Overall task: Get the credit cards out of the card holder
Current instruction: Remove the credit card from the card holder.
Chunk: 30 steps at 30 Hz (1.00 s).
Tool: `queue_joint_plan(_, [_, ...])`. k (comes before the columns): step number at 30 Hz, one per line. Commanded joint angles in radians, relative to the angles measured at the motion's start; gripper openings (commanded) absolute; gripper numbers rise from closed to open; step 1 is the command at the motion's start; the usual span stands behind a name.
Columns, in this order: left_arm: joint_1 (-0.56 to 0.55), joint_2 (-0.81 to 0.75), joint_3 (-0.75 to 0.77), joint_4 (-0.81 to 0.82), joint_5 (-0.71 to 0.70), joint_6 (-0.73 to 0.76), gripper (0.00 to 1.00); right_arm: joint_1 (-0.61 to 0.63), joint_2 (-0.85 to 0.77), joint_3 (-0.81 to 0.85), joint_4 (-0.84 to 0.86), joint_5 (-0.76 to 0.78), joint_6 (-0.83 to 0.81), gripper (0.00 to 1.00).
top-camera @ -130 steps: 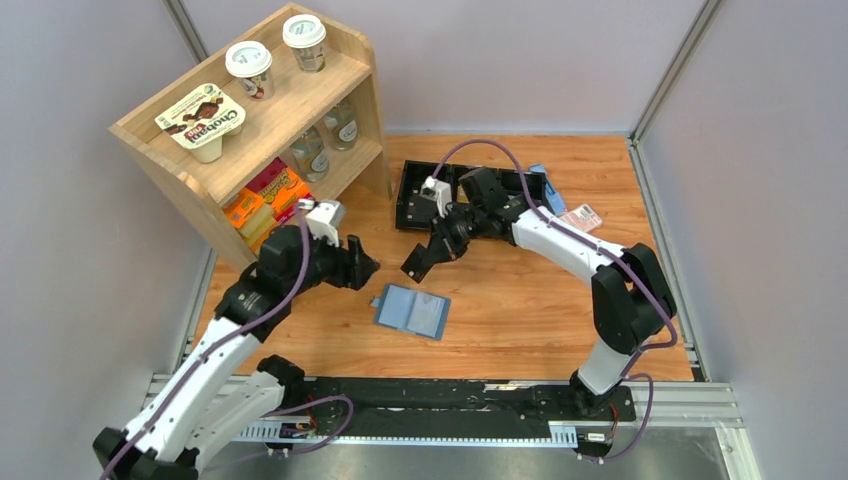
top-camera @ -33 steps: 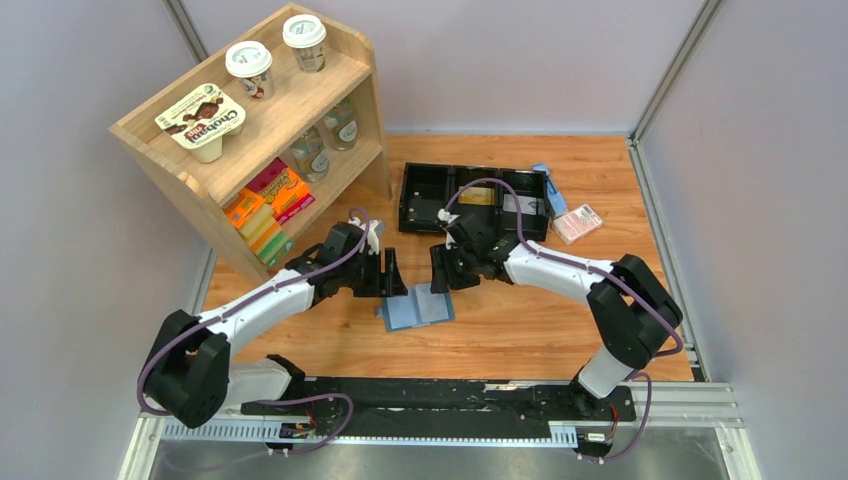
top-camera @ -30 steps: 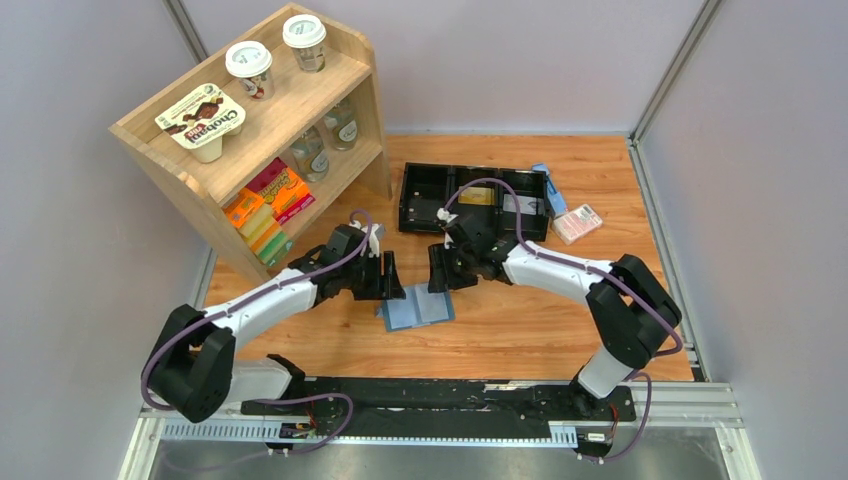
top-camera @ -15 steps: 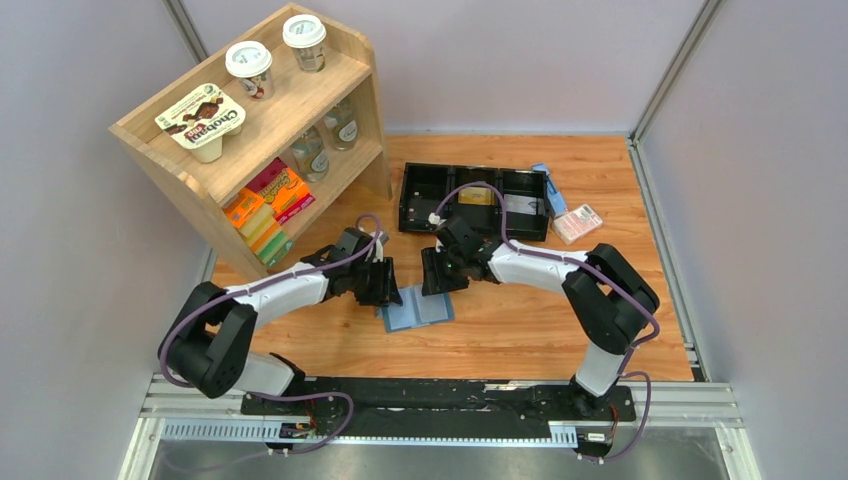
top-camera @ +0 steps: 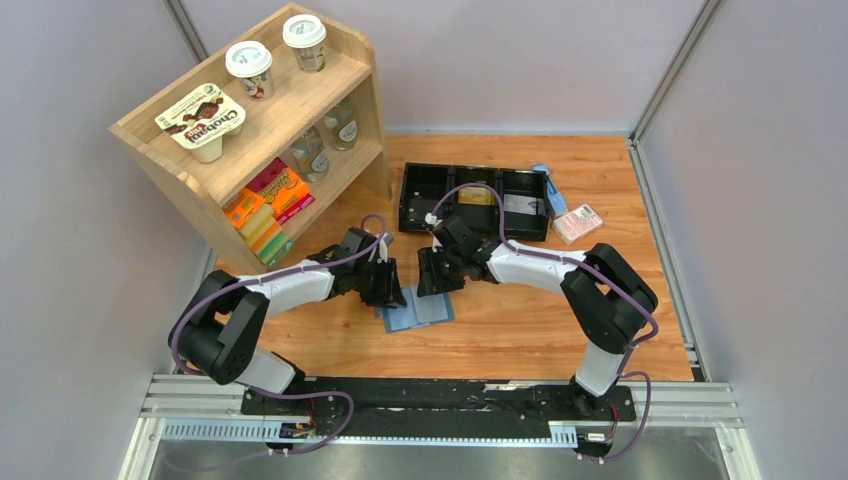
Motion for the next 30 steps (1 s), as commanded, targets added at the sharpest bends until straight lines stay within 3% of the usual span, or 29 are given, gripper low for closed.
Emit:
queue_joint_plan(1, [-0.005, 0.029, -0.005, -0.025, -0.017, 0.004, 0.4, 0.008, -0.004, 0.041, 0.059, -0.07, 0.015, 0.49])
queue_joint_plan(14, [-0.005, -0.023, -0.028, -0.002, -0.017, -0.001, 0.39, 0.014, 0.03, 0.052, 0.123, -0.23, 0.043, 0.51])
queue_joint_plan(20, [-0.005, -0.143, -0.068, 0.0, -0.08, -0.019, 0.4, 0.037, 0.072, 0.078, 0.149, -0.282, 0.061, 0.52])
queue_joint_plan(30, [-0.004, -0.436, -0.152, -0.078, -0.252, -0.088, 0.54, 0.06, 0.142, 0.121, 0.18, -0.311, 0.09, 0.54])
